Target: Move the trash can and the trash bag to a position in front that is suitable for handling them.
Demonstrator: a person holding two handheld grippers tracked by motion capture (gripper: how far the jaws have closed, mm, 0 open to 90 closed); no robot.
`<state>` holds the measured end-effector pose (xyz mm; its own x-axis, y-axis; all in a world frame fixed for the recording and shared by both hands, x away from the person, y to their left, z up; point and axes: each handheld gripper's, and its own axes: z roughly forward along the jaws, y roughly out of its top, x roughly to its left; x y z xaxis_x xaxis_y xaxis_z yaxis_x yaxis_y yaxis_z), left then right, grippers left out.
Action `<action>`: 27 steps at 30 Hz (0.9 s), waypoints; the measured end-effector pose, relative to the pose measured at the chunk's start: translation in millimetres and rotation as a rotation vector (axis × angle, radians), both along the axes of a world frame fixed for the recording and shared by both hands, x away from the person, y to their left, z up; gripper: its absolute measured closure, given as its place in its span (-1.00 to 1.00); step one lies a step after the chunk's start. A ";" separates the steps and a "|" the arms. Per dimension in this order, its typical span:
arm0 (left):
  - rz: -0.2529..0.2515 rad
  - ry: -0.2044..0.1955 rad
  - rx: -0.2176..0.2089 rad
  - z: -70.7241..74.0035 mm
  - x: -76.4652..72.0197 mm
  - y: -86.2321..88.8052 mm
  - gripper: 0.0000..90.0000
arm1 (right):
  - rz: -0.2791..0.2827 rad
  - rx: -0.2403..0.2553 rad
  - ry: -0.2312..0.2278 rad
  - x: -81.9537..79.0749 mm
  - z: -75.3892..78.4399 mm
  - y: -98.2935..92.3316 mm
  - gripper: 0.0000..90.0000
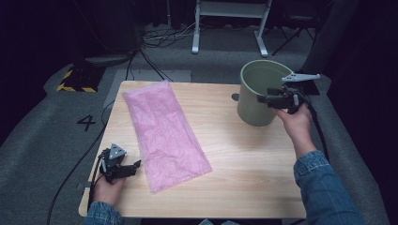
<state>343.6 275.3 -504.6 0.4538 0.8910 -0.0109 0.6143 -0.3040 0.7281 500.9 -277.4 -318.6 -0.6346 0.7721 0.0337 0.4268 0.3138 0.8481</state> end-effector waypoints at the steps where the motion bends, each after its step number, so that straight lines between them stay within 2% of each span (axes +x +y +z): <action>1: 0.000 -0.001 0.001 0.0 0.0 0.1 -0.45 | 0.006 -0.006 -0.009 2.4 -1.3 3.9 -0.17; 4: 0.000 0.000 0.000 0.0 0.0 0.0 -0.45 | 0.018 -0.012 0.002 10.9 -4.5 13.5 -0.12; 8: 0.000 0.000 0.000 0.0 0.0 0.0 -0.45 | 0.023 -0.012 0.026 18.0 -7.1 19.7 0.04; 10: 0.000 0.000 0.000 0.0 0.0 0.0 -0.45 | 0.029 -0.047 0.026 18.7 -9.3 23.1 0.18; 12: 0.000 0.000 0.000 0.0 0.0 0.0 -0.45 | 0.020 -0.086 0.013 17.1 -11.3 25.9 0.20; 14: 0.000 -0.001 0.000 0.0 0.0 0.0 -0.45 | 0.018 -0.108 -0.007 14.0 -11.1 27.7 0.29; 19: 0.000 0.000 0.000 0.0 0.0 0.0 -0.45 | 0.064 -0.106 0.021 3.3 -8.2 31.8 0.34; 23: 0.000 -0.001 0.001 0.0 0.0 0.0 -0.45 | 0.116 -0.167 -0.006 -15.4 -7.8 39.0 0.28; 27: 0.000 0.000 0.001 0.0 0.0 0.0 -0.45 | 0.176 -0.152 -0.002 -34.9 -7.8 43.4 0.28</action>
<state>343.6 275.3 -504.6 0.4539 0.8910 -0.0102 0.6140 -0.3044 0.7283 466.0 -234.0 -326.4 -0.7599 0.6456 -0.0762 0.3522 0.5074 0.7865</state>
